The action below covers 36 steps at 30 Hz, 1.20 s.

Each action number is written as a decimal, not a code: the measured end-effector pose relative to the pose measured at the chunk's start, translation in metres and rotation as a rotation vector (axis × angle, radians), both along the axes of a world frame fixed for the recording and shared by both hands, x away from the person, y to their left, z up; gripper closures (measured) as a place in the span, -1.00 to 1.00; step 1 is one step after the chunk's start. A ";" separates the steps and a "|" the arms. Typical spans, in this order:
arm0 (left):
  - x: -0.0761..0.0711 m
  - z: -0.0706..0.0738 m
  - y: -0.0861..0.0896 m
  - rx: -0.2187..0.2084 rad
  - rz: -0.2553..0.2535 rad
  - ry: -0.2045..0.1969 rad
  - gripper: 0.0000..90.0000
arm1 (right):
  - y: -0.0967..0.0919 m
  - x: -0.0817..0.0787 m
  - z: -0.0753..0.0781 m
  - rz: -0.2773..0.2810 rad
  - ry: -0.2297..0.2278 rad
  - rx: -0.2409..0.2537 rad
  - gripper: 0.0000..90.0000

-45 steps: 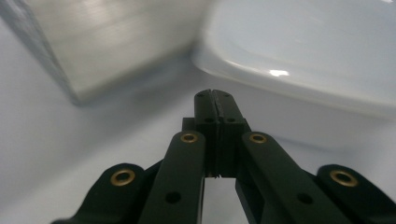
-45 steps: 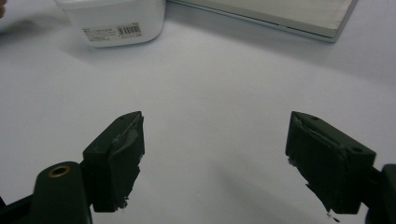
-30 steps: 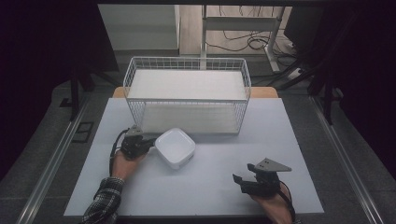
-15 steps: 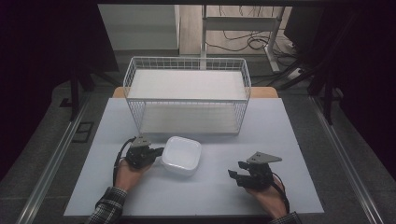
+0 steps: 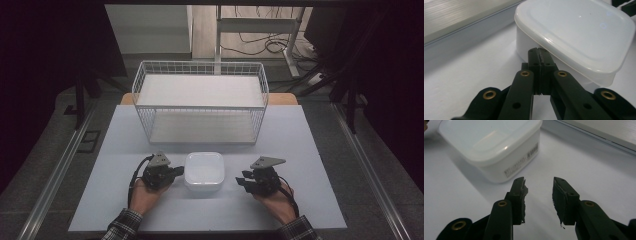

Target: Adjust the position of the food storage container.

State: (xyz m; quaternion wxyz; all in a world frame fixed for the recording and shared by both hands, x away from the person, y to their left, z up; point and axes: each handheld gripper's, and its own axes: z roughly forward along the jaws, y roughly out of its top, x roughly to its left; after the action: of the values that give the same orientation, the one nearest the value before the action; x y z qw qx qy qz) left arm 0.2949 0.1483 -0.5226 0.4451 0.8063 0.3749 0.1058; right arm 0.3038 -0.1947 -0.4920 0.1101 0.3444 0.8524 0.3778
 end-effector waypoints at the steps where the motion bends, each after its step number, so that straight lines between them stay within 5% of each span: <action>1: 0.000 0.000 -0.002 0.002 -0.002 0.000 1.00 | 0.003 0.002 0.000 0.001 0.001 0.003 0.40; 5: 0.010 -0.002 -0.011 0.033 0.028 -0.019 1.00 | 0.013 0.016 -0.003 -0.023 -0.023 -0.019 0.65; 9: 0.023 -0.004 -0.013 0.013 0.074 -0.014 1.00 | 0.021 0.034 -0.005 -0.043 -0.027 0.000 0.87; 16: 0.027 -0.007 -0.013 0.007 0.070 -0.001 1.00 | 0.033 0.050 -0.011 -0.036 -0.023 0.004 0.90; 36: -0.007 0.001 -0.017 0.037 0.044 0.008 1.00 | 0.033 0.017 -0.006 -0.013 -0.028 -0.044 0.97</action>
State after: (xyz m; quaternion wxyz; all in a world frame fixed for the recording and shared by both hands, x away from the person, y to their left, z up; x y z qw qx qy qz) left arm 0.2883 0.1313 -0.5216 0.4259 0.8065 0.3925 0.1192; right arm 0.3205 -0.1617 -0.4984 0.1319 0.3421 0.8565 0.3632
